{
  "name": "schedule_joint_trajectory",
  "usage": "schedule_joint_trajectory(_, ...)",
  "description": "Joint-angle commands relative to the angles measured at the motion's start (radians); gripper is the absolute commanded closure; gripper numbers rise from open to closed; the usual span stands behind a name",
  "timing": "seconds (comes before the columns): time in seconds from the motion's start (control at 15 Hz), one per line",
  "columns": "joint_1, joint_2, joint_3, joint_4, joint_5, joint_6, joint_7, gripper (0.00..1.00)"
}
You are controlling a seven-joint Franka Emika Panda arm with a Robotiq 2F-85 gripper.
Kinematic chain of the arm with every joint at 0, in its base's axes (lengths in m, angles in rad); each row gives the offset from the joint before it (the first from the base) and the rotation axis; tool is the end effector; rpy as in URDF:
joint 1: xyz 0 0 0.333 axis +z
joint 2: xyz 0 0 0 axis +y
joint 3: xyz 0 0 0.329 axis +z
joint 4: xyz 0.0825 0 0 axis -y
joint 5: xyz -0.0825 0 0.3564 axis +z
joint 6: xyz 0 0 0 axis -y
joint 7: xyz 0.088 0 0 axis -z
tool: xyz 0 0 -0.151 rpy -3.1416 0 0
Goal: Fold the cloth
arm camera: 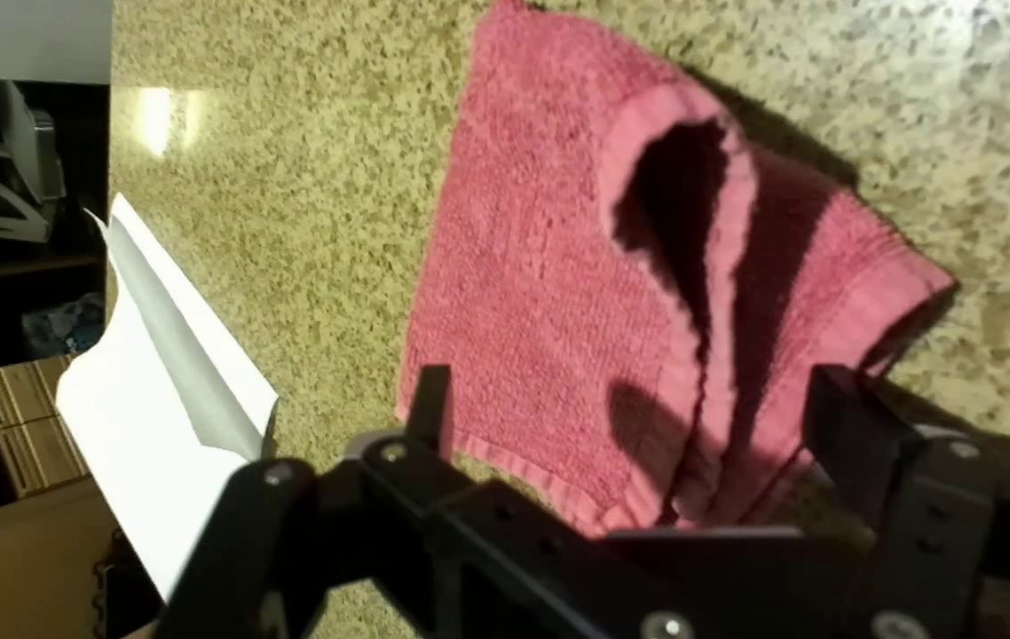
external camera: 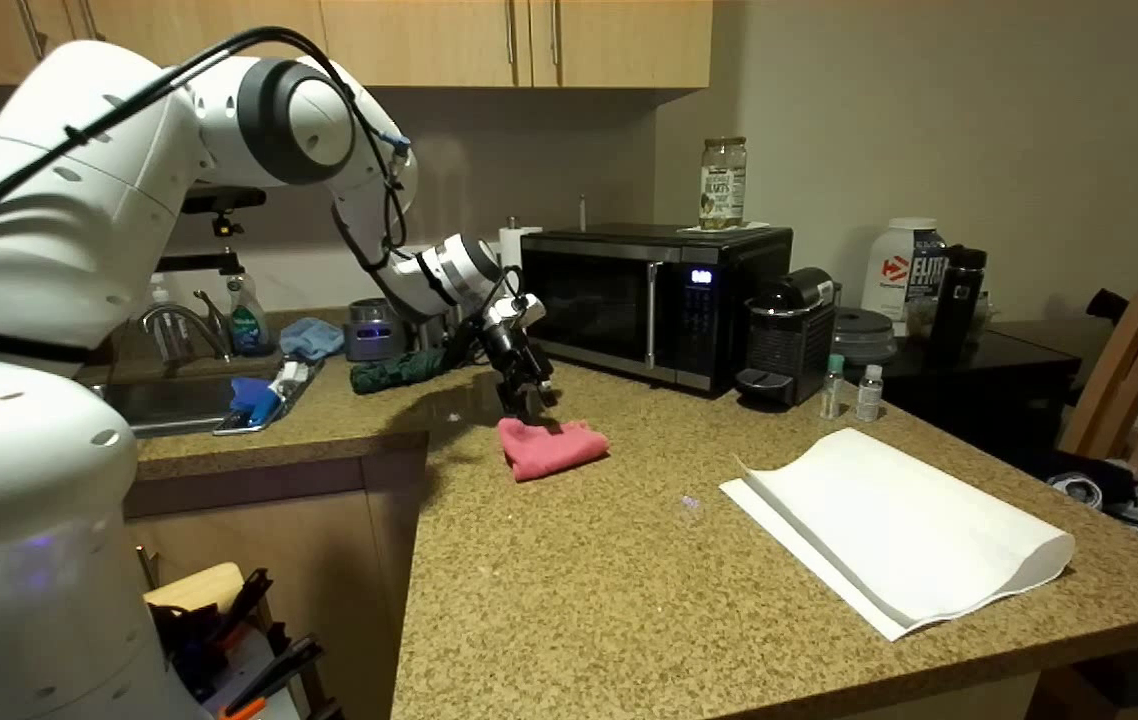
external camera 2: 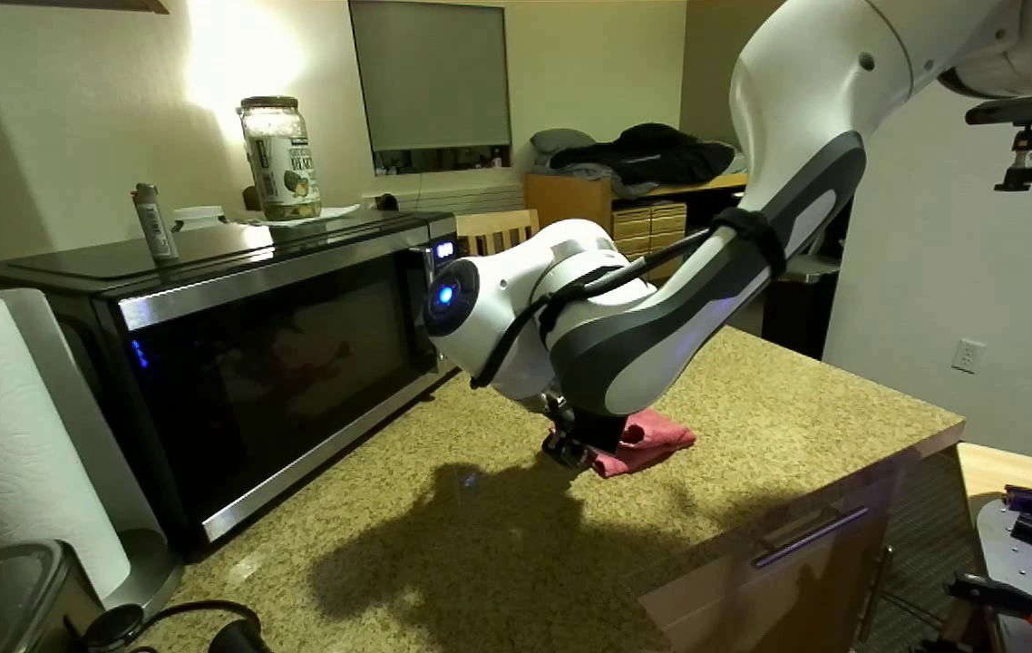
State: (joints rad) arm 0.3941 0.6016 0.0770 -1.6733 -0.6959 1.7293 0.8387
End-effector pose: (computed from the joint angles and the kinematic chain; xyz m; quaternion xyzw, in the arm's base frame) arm 0.5717 0.1895 0.2361 0.9235 -0.0276 -0.0238 0.3819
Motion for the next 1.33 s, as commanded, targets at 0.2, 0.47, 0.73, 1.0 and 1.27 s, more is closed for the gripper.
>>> schedule_joint_trajectory(0.2, -0.071, -0.064, 0.017, -0.032, 0.206, 0.157, -0.024, 0.0)
schedule_joint_trajectory(0.47, -0.107, -0.124, -0.012, -0.068, 0.322, 0.228, -0.015, 0.0)
schedule_joint_trajectory(0.73, -0.123, -0.177, -0.045, -0.12, 0.324, 0.239, 0.003, 0.0)
schedule_joint_trajectory(1.0, -0.131, -0.226, -0.055, -0.195, 0.332, 0.21, 0.009, 0.0)
schedule_joint_trajectory(1.27, -0.141, -0.277, -0.04, -0.262, 0.389, 0.205, -0.016, 0.0)
